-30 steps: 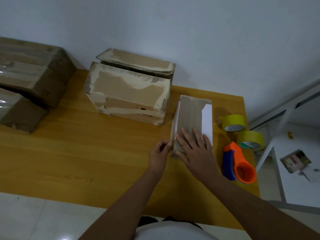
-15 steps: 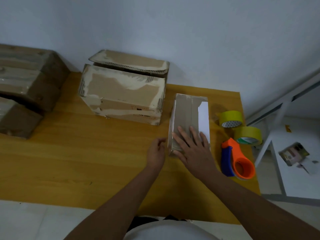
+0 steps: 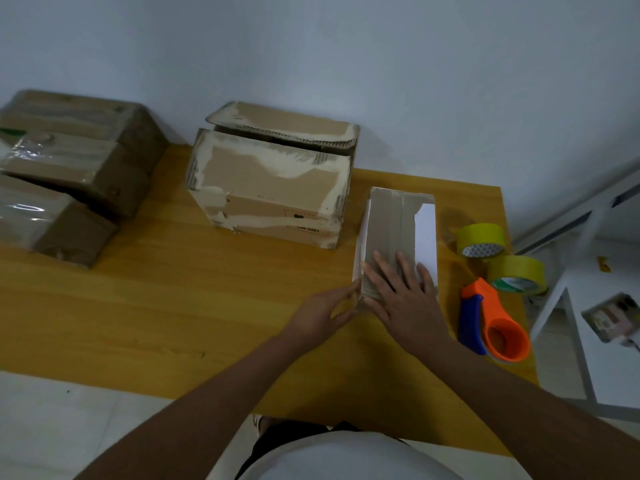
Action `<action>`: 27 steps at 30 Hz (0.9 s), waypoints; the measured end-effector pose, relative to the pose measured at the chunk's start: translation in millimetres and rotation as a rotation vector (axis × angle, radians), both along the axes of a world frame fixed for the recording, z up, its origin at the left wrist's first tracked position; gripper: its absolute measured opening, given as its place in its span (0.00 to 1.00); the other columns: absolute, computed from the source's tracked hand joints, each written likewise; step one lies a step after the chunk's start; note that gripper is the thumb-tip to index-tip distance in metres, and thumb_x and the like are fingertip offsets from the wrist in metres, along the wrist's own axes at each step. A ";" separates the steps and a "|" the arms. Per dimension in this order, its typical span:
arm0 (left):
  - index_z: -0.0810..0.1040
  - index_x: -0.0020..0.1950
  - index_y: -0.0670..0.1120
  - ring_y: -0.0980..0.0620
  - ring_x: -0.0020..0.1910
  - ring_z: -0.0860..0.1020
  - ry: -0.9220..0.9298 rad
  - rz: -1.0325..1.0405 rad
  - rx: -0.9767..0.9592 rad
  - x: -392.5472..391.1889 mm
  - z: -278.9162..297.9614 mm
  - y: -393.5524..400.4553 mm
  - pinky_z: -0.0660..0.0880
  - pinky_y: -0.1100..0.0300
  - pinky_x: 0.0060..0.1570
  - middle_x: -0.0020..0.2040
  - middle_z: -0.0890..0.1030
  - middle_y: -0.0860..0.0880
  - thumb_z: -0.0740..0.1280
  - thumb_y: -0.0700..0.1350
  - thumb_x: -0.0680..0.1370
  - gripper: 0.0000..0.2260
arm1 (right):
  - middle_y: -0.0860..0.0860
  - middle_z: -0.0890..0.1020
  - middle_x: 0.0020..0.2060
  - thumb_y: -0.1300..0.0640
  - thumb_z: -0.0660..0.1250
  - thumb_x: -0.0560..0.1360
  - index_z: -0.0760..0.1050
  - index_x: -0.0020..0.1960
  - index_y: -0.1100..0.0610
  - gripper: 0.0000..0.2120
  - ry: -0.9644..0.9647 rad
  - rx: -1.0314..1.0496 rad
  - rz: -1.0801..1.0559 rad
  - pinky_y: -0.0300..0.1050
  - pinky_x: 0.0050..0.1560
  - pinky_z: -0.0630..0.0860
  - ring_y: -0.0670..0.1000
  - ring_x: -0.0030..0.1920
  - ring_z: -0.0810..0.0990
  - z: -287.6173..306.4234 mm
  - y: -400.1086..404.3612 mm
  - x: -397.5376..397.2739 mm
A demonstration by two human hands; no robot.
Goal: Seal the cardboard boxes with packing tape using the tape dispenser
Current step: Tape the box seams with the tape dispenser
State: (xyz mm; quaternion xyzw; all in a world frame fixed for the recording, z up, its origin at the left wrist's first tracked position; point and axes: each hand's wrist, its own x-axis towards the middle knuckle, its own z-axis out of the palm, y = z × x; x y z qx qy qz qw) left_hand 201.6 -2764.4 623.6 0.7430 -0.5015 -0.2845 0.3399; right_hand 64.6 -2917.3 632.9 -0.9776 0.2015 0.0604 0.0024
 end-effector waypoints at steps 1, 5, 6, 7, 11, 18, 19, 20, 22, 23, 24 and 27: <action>0.70 0.73 0.45 0.49 0.61 0.78 -0.076 -0.047 0.019 9.8 1.8 -4.2 0.73 0.58 0.57 0.66 0.78 0.47 0.69 0.47 0.79 0.23 | 0.48 0.52 0.79 0.36 0.43 0.81 0.47 0.79 0.45 0.29 0.003 0.001 0.000 0.64 0.74 0.53 0.58 0.79 0.50 0.1 0.0 0.1; 0.76 0.59 0.45 0.47 0.52 0.79 -0.412 -0.266 0.193 42.1 15.2 -36.3 0.73 0.54 0.42 0.57 0.78 0.48 0.68 0.54 0.79 0.15 | 0.48 0.53 0.79 0.36 0.42 0.81 0.50 0.79 0.46 0.29 0.013 0.003 -0.001 0.63 0.75 0.53 0.58 0.79 0.50 1.1 0.2 -0.8; 0.77 0.57 0.45 0.47 0.51 0.78 -0.488 -0.321 0.249 47.4 19.1 -44.2 0.71 0.54 0.39 0.56 0.77 0.47 0.67 0.55 0.79 0.15 | 0.48 0.53 0.79 0.36 0.41 0.81 0.50 0.79 0.45 0.29 0.012 0.005 -0.001 0.63 0.75 0.53 0.58 0.78 0.50 1.4 0.2 -0.6; 0.78 0.56 0.44 0.46 0.50 0.78 -0.533 -0.368 0.298 50.4 21.8 -49.9 0.68 0.55 0.38 0.55 0.77 0.47 0.67 0.55 0.79 0.15 | 0.48 0.54 0.79 0.36 0.41 0.81 0.50 0.79 0.45 0.29 0.006 0.010 0.000 0.63 0.75 0.53 0.58 0.78 0.51 1.7 0.3 -0.4; 0.80 0.56 0.42 0.44 0.51 0.78 -0.467 -0.355 0.368 34.4 16.4 -55.6 0.66 0.57 0.39 0.56 0.78 0.44 0.67 0.52 0.79 0.15 | 0.48 0.54 0.79 0.37 0.42 0.81 0.52 0.79 0.46 0.28 -0.011 0.020 -0.001 0.63 0.75 0.54 0.58 0.78 0.51 2.2 1.7 0.2; 0.77 0.64 0.43 0.47 0.58 0.77 -0.229 -0.215 0.453 27.0 9.5 -26.9 0.74 0.54 0.55 0.66 0.75 0.47 0.68 0.54 0.79 0.19 | 0.41 0.48 0.78 0.35 0.38 0.80 0.46 0.77 0.39 0.27 -0.142 0.396 -0.066 0.54 0.77 0.38 0.48 0.78 0.40 13.9 -8.9 1.5; 0.77 0.65 0.43 0.48 0.58 0.77 -0.206 -0.182 0.432 30.8 13.7 -22.9 0.74 0.54 0.56 0.67 0.75 0.46 0.66 0.54 0.80 0.19 | 0.42 0.53 0.78 0.36 0.41 0.81 0.50 0.77 0.41 0.26 -0.244 0.520 -0.146 0.54 0.77 0.40 0.46 0.78 0.43 18.7 -13.4 1.0; 0.76 0.66 0.44 0.48 0.58 0.78 -0.187 -0.126 0.402 33.6 18.8 -20.2 0.74 0.55 0.56 0.68 0.75 0.46 0.64 0.52 0.81 0.18 | 0.44 0.56 0.78 0.38 0.44 0.81 0.55 0.77 0.44 0.26 -0.348 0.575 -0.242 0.55 0.77 0.43 0.45 0.78 0.46 23.1 -18.4 -1.0; 0.74 0.70 0.45 0.48 0.61 0.76 -0.165 0.012 0.311 34.3 27.8 -17.6 0.72 0.56 0.58 0.69 0.75 0.46 0.61 0.50 0.84 0.17 | 0.48 0.58 0.77 0.42 0.48 0.82 0.57 0.77 0.48 0.25 -0.474 0.589 -0.431 0.59 0.77 0.49 0.49 0.78 0.50 30.5 -29.5 -9.1; 0.71 0.72 0.45 0.48 0.65 0.74 -0.168 0.067 0.256 31.5 31.8 -18.0 0.70 0.56 0.61 0.71 0.73 0.46 0.60 0.49 0.84 0.17 | 0.50 0.59 0.77 0.44 0.50 0.83 0.57 0.77 0.50 0.24 -0.509 0.663 -0.504 0.60 0.76 0.53 0.51 0.78 0.53 32.6 -31.8 -13.5; 0.69 0.74 0.46 0.48 0.69 0.71 -0.180 0.098 0.203 26.7 35.9 -19.8 0.68 0.56 0.65 0.74 0.69 0.46 0.59 0.49 0.84 0.19 | 0.51 0.61 0.77 0.46 0.51 0.83 0.58 0.78 0.51 0.24 -0.538 0.776 -0.550 0.59 0.75 0.58 0.51 0.77 0.57 34.8 -30.4 -17.1; 0.60 0.78 0.46 0.46 0.78 0.56 -0.220 0.073 0.139 5.9 45.6 -36.0 0.57 0.52 0.74 0.80 0.55 0.47 0.58 0.53 0.83 0.25 | 0.49 0.68 0.73 0.42 0.53 0.81 0.61 0.77 0.50 0.26 -0.554 0.962 -0.582 0.48 0.72 0.64 0.45 0.72 0.65 36.2 -10.0 -26.0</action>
